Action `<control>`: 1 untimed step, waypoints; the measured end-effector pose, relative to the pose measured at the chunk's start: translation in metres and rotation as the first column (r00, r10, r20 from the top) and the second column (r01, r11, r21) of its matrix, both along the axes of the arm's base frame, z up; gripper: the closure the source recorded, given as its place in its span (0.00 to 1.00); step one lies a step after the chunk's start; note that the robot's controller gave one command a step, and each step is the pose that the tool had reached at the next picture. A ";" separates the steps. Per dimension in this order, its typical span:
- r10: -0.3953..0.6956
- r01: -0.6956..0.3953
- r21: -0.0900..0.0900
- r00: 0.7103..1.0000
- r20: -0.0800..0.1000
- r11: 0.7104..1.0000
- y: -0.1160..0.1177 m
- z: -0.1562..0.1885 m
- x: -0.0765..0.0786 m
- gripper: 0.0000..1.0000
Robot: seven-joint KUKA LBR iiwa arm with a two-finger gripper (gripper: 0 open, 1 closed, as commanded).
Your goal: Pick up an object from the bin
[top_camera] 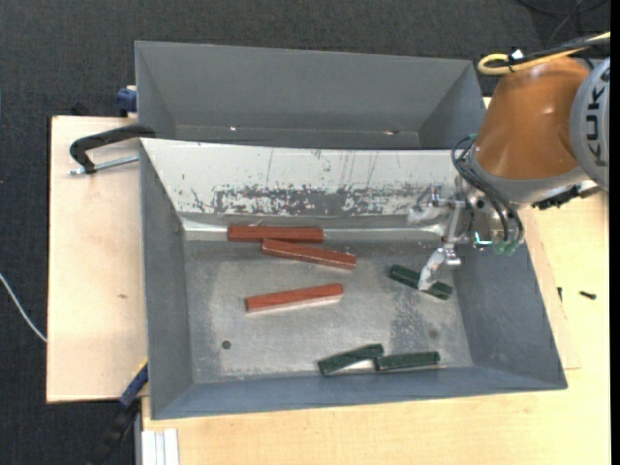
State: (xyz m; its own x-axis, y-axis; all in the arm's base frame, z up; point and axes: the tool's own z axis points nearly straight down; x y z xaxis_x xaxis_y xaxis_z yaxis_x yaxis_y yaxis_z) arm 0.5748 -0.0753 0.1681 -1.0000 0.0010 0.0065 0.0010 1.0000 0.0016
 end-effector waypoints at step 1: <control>0.001 -0.001 -0.001 1.000 0.009 1.000 0.000 0.005 0.002 0.00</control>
Offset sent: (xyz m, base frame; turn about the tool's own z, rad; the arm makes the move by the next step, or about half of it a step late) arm -0.0019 -0.0149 -0.0952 0.0301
